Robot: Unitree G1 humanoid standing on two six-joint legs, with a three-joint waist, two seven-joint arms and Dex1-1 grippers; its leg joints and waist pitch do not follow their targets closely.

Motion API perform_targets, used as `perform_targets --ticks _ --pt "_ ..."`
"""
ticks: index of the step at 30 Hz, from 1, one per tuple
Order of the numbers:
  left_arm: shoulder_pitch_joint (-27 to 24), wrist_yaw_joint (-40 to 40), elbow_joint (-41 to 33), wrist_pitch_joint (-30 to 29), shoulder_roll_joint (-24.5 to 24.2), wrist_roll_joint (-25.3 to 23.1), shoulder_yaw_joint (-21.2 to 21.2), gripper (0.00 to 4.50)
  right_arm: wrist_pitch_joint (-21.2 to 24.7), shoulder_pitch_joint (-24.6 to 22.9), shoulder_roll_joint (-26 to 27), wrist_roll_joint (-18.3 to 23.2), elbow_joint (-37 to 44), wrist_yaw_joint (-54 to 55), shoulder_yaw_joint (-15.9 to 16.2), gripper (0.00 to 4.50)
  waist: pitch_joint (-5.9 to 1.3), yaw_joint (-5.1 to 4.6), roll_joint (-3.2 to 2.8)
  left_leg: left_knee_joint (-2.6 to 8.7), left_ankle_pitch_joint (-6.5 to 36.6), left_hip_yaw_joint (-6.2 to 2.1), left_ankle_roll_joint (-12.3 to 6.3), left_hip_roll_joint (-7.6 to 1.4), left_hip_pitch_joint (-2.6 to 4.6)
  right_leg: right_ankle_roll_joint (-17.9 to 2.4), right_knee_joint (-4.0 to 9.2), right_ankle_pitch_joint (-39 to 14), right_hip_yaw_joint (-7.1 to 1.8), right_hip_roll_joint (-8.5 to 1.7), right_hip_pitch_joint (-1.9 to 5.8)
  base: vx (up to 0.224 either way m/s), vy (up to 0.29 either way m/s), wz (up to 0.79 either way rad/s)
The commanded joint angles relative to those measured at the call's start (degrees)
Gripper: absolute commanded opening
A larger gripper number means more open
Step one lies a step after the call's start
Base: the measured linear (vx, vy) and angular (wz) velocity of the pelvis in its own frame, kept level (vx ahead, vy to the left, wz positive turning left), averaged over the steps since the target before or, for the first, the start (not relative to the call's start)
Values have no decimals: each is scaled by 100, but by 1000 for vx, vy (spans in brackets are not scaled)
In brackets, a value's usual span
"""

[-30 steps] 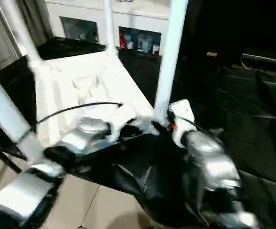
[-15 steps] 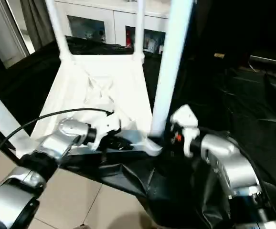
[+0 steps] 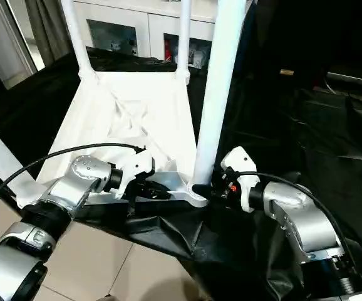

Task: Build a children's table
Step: Rotate leg to tighten

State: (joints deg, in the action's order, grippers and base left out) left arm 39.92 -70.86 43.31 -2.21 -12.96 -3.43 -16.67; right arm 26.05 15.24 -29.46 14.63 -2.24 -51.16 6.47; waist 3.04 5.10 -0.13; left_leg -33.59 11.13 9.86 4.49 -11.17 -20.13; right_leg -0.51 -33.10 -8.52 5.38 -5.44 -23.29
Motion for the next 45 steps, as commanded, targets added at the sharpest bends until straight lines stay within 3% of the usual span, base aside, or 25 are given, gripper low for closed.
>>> perform_targets --ticks 1,3,5,9,15,16,21,24,25,28,31,35,40,41,42,43,45 --pt "11 -135 -341 29 78 334 129 0 66 -79 -81 70 175 -70 2 197 -365 -11 95 396 978 -17 -430 -195 -11 -1107 365 -1706 -279 -331 334 0 0 0" --pt "12 -109 -334 14 94 332 134 0 65 -92 -60 70 171 -52 -2 197 -365 -11 97 393 981 -14 -433 -193 -10 -1115 366 -1683 -280 -331 334 0 0 0" --pt "257 912 138 -26 325 82 272 0 -11 21 304 -221 -282 726 -116 197 -369 -15 99 390 969 -12 -417 -188 -11 -1119 365 -1668 -277 -327 330 0 0 0" --pt "470 1644 502 -45 494 -95 331 0 -19 150 648 -439 -695 1452 -224 196 -364 -50 139 389 974 -18 -299 -146 -38 -953 400 -1989 -258 -315 345 0 0 0" --pt "937 3333 1153 -390 1148 -235 516 0 132 613 1987 -622 -1553 3737 -766 196 -382 -131 118 384 915 -25 -235 -111 -40 -819 445 -2219 -239 -315 327 0 0 0" --pt "980 3458 1225 -387 1259 -250 502 0 89 690 2169 -662 -1656 3950 -777 196 -407 -171 83 386 809 -38 -230 -127 -49 -909 404 -1903 -249 -307 330 0 0 0" --pt "1063 3641 1401 -243 1514 -330 415 0 -123 832 2517 -813 -1789 4197 -626 196 -411 -175 84 370 708 -14 -377 -116 -40 -1103 367 -1373 -258 -301 349 0 0 0" --pt "1045 3577 1392 -190 1531 -328 390 0 -234 818 2526 -823 -1719 4168 -613 196 -400 -167 81 374 744 -11 -450 -119 -36 -1107 373 -1395 -259 -305 360 0 0 0" --pt "1024 3528 1391 -148 1523 -318 378 0 -348 809 2504 -812 -1671 4137 -639 231 -392 -168 86 378 786 -11 -453 -122 -35 -1100 383 -1470 -258 -308 357 0 0 0" --pt "1023 3526 1405 -116 1497 -288 400 0 -450 797 2455 -746 -1605 4048 -725 268 -387 -165 79 382 857 -10 -449 -124 -25 -1079 395 -1560 -260 -306 351 0 0 0" --pt "1015 3306 1397 30 1382 -204 468 0 -508 775 2209 -652 -1434 3686 -801 287 -372 -170 80 386 879 -12 -481 -123 -36 -1066 399 -1560 -259 -302 358 0 0 0" --pt "922 2925 1264 147 1224 -138 484 0 -546 695 1801 -690 -1168 3145 -635 301 -377 -162 85 375 805 -12 -568 -126 -45 -1096 372 -1415 -260 -299 370 0 0 0" --pt "597 1972 882 341 863 48 421 0 -413 371 933 -339 -571 1685 -429 301 -353 -134 114 367 846 -3 -745 -143 -49 -1125 386 -1498 -263 -310 375 0 0 0" --pt "446 1483 650 437 751 180 378 0 -329 275 707 -236 -419 1319 -403 301 -340 -128 121 370 893 0 -751 -136 -54 -1085 412 -1681 -259 -312 369 0 0 0" --pt "446 1483 650 437 751 180 378 0 -329 275 707 -236 -419 1319 -403 301 -341 -123 121 378 921 -8 -738 -154 -46 -1076 408 -1763 -261 -325 369 0 0 0" --pt "229 859 244 346 581 350 274 0 -327 188 455 -212 -322 973 -343 301 -337 -118 113 386 965 -12 -700 -171 -40 -1076 412 -1906 -264 -329 346 0 0 0" --pt "149 656 95 287 505 392 224 0 -331 160 376 -204 -290 860 -324 301 -332 -125 105 391 990 -5 -657 -175 -38 -1086 416 -1937 -270 -319 323 0 0 0"
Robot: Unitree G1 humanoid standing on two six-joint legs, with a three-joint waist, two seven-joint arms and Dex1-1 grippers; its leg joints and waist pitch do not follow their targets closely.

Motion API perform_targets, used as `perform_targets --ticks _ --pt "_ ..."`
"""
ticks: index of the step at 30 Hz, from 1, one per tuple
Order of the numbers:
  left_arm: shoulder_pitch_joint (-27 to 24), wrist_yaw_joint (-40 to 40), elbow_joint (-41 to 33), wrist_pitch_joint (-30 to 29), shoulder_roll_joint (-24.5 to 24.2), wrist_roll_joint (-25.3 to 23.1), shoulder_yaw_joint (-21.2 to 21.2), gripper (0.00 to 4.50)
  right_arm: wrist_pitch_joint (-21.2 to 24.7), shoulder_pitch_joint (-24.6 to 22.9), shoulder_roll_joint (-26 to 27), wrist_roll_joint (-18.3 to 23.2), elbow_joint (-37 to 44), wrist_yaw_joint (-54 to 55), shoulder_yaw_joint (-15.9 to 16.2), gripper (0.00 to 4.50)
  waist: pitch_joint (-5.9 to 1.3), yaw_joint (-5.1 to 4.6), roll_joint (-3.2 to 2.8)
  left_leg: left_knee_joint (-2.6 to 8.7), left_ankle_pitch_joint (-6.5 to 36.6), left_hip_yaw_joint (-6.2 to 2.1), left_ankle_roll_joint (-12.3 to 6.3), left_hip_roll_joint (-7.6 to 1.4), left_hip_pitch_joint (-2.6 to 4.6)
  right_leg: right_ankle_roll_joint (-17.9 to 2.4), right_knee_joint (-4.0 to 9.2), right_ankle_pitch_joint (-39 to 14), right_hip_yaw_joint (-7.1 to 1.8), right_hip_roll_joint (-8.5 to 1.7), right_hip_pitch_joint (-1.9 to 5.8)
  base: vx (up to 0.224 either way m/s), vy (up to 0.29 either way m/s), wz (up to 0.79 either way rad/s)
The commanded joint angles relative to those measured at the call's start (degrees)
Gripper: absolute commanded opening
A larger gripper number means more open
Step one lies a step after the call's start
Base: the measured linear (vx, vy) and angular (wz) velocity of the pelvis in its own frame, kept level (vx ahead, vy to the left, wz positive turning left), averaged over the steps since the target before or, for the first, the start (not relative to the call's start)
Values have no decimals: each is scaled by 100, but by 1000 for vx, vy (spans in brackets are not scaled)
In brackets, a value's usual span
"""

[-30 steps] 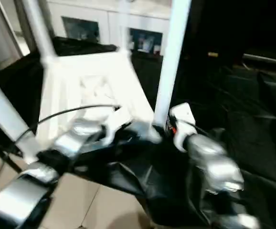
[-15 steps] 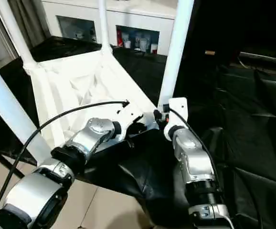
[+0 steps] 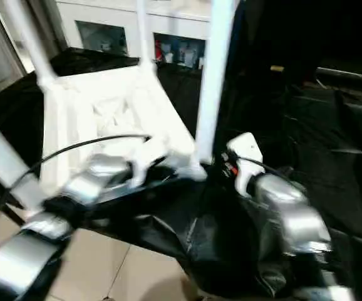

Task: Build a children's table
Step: Rotate leg to tighten

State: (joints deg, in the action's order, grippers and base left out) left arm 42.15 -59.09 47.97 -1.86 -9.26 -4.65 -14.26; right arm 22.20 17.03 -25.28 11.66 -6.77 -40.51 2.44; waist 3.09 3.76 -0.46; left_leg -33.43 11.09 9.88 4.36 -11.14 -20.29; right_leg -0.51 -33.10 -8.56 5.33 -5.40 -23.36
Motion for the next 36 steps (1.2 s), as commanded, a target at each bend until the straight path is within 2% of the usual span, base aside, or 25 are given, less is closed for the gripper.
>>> perform_targets --ticks 1,6,7,12,16,19,24,25,27,31,36 --pt "-188 -790 -567 128 -5 541 -116 0 80 -50 -156 166 210 -411 90 301 -338 26 122 375 1050 -3 -604 -186 10 -1097 426 -1994 -268 -325 304 0 0 0" --pt "-376 -1096 -843 66 -206 597 -140 0 99 -81 -320 313 308 -730 120 301 -320 47 113 404 1196 -21 -487 -199 2 -1037 425 -2121 -272 -338 312 0 0 0" --pt "-447 -1188 -963 9 -268 599 -118 0 135 -122 -387 372 373 -900 165 301 -322 48 134 401 1179 -17 -467 -193 -4 -1005 421 -2117 -274 -335 315 0 0 0" --pt "-545 -1345 -1225 -150 -347 637 -131 0 196 -205 -432 458 498 -1155 243 301 -327 80 125 397 1007 -17 -501 -198 -15 -1053 391 -1906 -280 -333 319 0 0 0" --pt "-618 -1448 -1472 -298 -372 693 -187 0 209 -244 -377 536 591 -1259 324 301 -329 109 112 396 999 -9 -494 -209 9 -1101 379 -1811 -291 -332 297 0 0 0" --pt "-645 -1462 -1536 -338 -347 663 -219 0 215 -241 -338 533 572 -1286 381 301 -325 116 109 401 1014 -10 -467 -204 0 -1121 372 -1754 -287 -328 305 0 0 0" --pt "-658 -1450 -1600 -403 -358 626 -211 0 243 -289 -368 549 605 -1339 397 258 -304 115 112 412 1100 -15 -428 -196 -4 -1014 405 -2007 -286 -334 304 0 0 0" --pt "-658 -1435 -1621 -428 -376 625 -212 0 245 -307 -386 555 615 -1358 379 235 -305 114 110 412 1106 -15 -422 -196 -1 -1001 409 -2019 -287 -332 302 0 0 0" --pt "-660 -1431 -1638 -450 -394 625 -217 0 242 -325 -414 559 615 -1386 363 235 -306 114 110 413 1104 -17 -421 -196 -6 -991 406 -1994 -287 -330 306 0 0 0" --pt "-679 -1433 -1646 -460 -402 612 -219 0 240 -351 -478 557 628 -1429 371 204 -302 111 110 414 1090 -19 -432 -197 -8 -999 405 -1980 -287 -330 306 0 0 0" --pt "-681 -1430 -1648 -491 -403 599 -227 0 262 -360 -493 555 636 -1451 376 198 -299 109 115 413 1109 -17 -436 -193 -8 -991 413 -2004 -284 -327 303 0 0 0"
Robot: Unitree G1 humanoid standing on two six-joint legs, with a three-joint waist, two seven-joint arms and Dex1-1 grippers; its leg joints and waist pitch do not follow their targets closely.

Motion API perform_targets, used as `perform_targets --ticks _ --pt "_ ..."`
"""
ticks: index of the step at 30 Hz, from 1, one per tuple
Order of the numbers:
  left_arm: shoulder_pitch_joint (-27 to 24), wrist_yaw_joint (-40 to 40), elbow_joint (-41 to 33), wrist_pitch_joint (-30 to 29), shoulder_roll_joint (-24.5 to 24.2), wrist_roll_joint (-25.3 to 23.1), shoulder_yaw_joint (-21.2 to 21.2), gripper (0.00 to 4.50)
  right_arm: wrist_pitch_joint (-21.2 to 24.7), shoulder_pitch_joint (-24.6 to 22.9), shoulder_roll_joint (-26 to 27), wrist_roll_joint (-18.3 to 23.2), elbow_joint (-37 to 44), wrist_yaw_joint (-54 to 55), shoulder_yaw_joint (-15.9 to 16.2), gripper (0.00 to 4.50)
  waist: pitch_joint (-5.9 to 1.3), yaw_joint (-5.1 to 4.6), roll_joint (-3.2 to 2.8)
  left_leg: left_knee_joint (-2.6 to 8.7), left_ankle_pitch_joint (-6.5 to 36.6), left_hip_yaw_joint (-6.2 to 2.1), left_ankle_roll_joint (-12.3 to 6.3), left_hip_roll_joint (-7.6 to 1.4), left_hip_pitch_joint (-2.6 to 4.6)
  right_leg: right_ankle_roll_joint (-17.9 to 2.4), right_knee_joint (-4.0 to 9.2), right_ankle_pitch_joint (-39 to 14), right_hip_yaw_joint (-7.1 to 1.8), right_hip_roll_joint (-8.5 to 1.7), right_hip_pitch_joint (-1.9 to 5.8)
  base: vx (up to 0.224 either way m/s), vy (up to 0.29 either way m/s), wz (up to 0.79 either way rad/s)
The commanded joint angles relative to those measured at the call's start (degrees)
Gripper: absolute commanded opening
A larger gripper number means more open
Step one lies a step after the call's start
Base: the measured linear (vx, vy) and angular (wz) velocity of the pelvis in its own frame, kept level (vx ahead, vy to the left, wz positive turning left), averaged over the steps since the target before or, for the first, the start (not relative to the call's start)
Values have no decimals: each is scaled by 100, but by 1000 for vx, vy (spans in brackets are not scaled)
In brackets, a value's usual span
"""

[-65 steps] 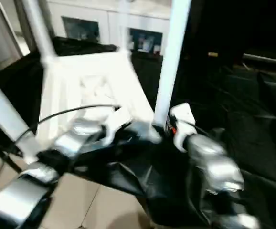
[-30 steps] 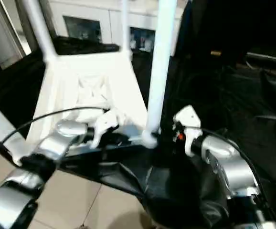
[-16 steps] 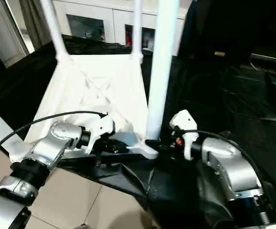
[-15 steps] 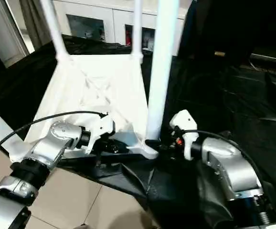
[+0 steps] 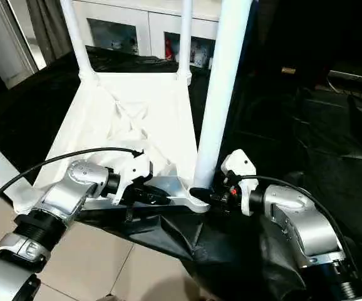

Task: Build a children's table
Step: Rotate leg to tighten

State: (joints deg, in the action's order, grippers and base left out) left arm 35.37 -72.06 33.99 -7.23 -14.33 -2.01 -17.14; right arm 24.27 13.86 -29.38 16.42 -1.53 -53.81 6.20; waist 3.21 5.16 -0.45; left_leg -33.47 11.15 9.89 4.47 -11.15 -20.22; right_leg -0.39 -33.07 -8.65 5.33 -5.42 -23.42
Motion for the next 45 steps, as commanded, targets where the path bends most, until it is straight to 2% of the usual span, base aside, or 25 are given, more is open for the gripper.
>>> perform_targets --ticks 1,4,5,6,7,10,11,12,13,14,15,17,18,19,20,23,24,26,28,33,39,40,41,42,45 --pt "-4 -115 -248 45 107 332 66 0 61 -49 -67 74 120 -105 8 198 -307 -31 110 421 1118 -21 -444 -196 -12 -1000 412 -2028 -283 -328 305 0 0 0" --pt "25 81 -186 21 166 302 112 0 75 -58 19 70 104 9 5 197 -309 -30 124 420 1089 -22 -446 -194 -18 -987 408 -2018 -284 -327 308 0 0 0" --pt "148 531 52 48 305 203 201 0 75 20 219 -116 -129 462 -26 197 -312 -31 158 415 1071 -20 -444 -197 -21 -982 399 -2024 -283 -328 305 0 0 0" --pt "217 767 181 56 378 153 248 0 60 70 341 -234 -278 747 -48 197 -306 -36 155 419 1064 -20 -438 -192 -26 -971 405 -2060 -281 -325 301 0 0 0" --pt "305 1056 342 67 470 93 300 0 43 136 490 -379 -470 1101 -81 197 -285 -62 148 427 1170 -19 -361 -170 -25 -895 447 -2348 -262 -315 275 0 0 0" --pt "651 2165 927 73 853 -105 455 0 131 340 1108 -703 -1113 2390 -271 196 -291 -135 176 426 1289 -39 -201 -136 -13 -689 503 -2808 -237 -322 271 0 0 0" --pt "763 2493 1093 28 1019 -128 499 0 209 409 1386 -762 -1262 2920 -393 196 -293 -161 190 417 1282 -37 -213 -122 -11 -639 521 -2844 -239 -324 270 0 0 0" --pt "763 2493 1093 28 1019 -128 499 0 209 409 1386 -762 -1262 2920 -393 196 -301 -164 173 412 1235 -34 -228 -116 -6 -632 526 -2831 -247 -327 265 0 0 0" --pt "857 2771 1223 -18 1180 -147 525 0 300 482 1655 -790 -1365 3414 -527 196 -310 -175 167 417 1107 -38 -280 -111 -39 -615 509 -2727 -246 -317 285 0 0 0" --pt "904 2934 1281 -47 1267 -173 527 0 332 517 1798 -781 -1403 3637 -596 195 -310 -173 160 417 1105 -31 -291 -115 -26 -614 522 -2718 -246 -315 271 0 0 0" --pt "946 3101 1335 -66 1353 -206 518 0 350 555 1947 -757 -1438 3833 -654 195 -320 -175 166 413 1069 -31 -288 -118 -24 -620 512 -2658 -251 -318 272 0 0 0" --pt "1016 3360 1441 -52 1478 -283 480 0 298 629 2163 -778 -1507 4097 -702 195 -342 -167 149 418 880 -40 -319 -132 -45 -738 454 -2203 -257 -309 307 0 0 0" --pt "1016 3360 1441 -52 1478 -283 480 0 298 629 2163 -778 -1507 4097 -702 195 -348 -166 126 416 852 -38 -335 -134 -42 -786 441 -2079 -261 -308 301 0 0 0" --pt "1059 3449 1517 -1 1560 -374 398 0 179 722 2354 -844 -1570 4273 -691 195 -354 -171 106 410 819 -33 -350 -139 -36 -888 417 -1838 -268 -306 302 0 0 0" --pt "1095 3496 1602 56 1591 -412 378 0 66 765 2438 -865 -1577 4289 -665 195 -354 -175 115 407 790 -24 -357 -136 -35 -958 407 -1670 -269 -300 309 0 0 0" --pt "1157 3521 1776 163 1606 -446 367 0 -177 813 2499 -856 -1514 4217 -603 195 -355 -166 114 405 852 -14 -403 -125 -31 -999 416 -1654 -270 -313 332 0 0 0" --pt "1162 3517 1793 174 1600 -443 365 0 -200 812 2504 -843 -1493 4202 -608 195 -347 -167 112 408 877 -15 -408 -128 -34 -992 420 -1695 -270 -316 333 0 0 0" --pt "1163 3453 1820 203 1561 -434 352 0 -252 801 2495 -758 -1400 4085 -648 251 -344 -162 117 417 971 -18 -404 -131 -22 -949 439 -1896 -267 -317 330 0 0 0" --pt "1123 3204 1769 309 1470 -382 333 0 -168 749 2312 -619 -1171 3683 -601 268 -346 -157 150 416 981 -18 -446 -131 -35 -935 438 -1886 -265 -311 347 0 0 0" --pt "1024 2690 1627 509 1355 -255 341 0 -90 643 1947 -531 -867 3061 -500 310 -353 -145 146 398 837 -13 -545 -137 -42 -993 407 -1665 -275 -317 354 0 0 0" --pt "621 1140 995 770 932 147 193 0 -2 365 901 -267 -378 1411 -170 310 -318 -120 145 414 1008 -20 -588 -167 -37 -963 439 -2032 -274 -338 359 0 0 0" --pt "610 1104 977 769 920 157 189 0 3 356 877 -260 -363 1373 -164 310 -318 -122 143 411 995 -17 -612 -163 -46 -952 434 -2055 -279 -331 352 0 0 0" --pt "546 890 865 758 826 197 158 0 45 291 696 -214 -260 1118 -125 310 -322 -115 133 409 1022 -12 -592 -171 -19 -960 449 -2127 -277 -336 324 0 0 0" --pt "546 890 865 758 826 197 158 0 45 291 696 -214 -260 1118 -125 310 -305 -120 147 412 1053 -7 -594 -171 -26 -964 457 -2187 -278 -335 312 0 0 0" --pt "470 638 730 694 683 278 166 0 133 171 389 -140 -92 702 -60 310 -296 -66 143 425 1063 -13 -555 -186 -15 -910 464 -2297 -286 -335 307 0 0 0"
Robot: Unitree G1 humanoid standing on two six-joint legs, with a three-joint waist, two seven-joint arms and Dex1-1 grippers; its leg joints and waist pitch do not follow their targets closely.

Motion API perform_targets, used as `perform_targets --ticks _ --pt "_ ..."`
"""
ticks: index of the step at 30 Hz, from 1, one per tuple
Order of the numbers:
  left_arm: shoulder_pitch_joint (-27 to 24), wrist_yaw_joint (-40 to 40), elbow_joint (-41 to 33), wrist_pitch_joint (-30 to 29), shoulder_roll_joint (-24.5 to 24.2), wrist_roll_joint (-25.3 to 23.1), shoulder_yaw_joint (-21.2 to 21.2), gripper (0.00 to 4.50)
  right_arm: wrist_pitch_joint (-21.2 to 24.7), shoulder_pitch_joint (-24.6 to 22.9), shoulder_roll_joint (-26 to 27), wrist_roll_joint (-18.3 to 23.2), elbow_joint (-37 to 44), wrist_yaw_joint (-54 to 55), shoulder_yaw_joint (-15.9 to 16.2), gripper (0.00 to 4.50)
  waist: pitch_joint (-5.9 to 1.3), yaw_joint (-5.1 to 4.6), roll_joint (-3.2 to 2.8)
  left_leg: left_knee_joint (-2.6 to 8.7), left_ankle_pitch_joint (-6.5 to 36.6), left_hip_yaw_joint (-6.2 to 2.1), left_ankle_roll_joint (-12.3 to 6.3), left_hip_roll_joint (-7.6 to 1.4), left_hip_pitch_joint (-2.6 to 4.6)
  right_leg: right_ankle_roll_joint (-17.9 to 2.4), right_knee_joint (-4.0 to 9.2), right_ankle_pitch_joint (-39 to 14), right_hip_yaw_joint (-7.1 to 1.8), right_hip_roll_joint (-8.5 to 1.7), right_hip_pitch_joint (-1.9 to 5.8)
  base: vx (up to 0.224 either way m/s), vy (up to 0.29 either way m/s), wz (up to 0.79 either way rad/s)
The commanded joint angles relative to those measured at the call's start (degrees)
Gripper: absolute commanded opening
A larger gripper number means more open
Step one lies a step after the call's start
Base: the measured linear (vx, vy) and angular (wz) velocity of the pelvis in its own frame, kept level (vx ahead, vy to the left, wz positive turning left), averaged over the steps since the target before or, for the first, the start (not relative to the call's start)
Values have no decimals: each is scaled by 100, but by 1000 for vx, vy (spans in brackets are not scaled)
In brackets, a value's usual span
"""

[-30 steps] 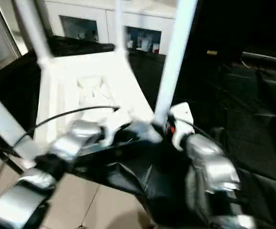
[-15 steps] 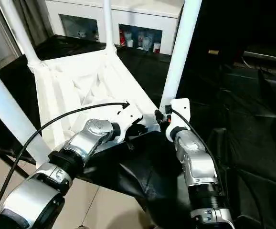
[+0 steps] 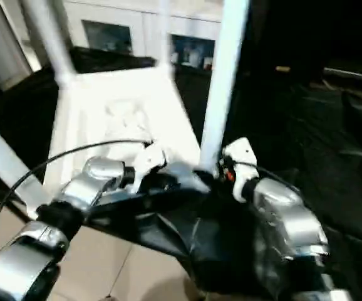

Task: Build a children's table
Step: Rotate leg to tighten

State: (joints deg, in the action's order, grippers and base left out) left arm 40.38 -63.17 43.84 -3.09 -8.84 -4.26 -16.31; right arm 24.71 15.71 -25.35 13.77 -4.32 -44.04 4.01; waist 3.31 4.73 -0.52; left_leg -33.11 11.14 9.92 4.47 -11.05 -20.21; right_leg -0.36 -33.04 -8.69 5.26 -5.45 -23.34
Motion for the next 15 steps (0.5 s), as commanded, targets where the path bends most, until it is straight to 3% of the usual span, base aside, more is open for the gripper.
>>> perform_targets --ticks 1,13,15 --pt "-75 -376 -328 244 61 545 97 0 99 -60 -150 154 234 -449 193 310 -302 -7 145 395 1081 -21 -544 -197 -24 -899 457 -2313 -277 -336 302 0 0 0" --pt "-422 -882 -880 -74 -249 668 155 0 109 -137 -418 299 333 -1018 296 310 -293 6 151 402 1023 -22 -522 -205 -30 -893 445 -2279 -279 -335 287 0 0 0" --pt "-442 -901 -908 -90 -266 667 160 0 118 -146 -433 311 334 -1050 292 285 -298 7 152 399 1011 -19 -522 -204 -25 -910 436 -2232 -282 -334 287 0 0 0"
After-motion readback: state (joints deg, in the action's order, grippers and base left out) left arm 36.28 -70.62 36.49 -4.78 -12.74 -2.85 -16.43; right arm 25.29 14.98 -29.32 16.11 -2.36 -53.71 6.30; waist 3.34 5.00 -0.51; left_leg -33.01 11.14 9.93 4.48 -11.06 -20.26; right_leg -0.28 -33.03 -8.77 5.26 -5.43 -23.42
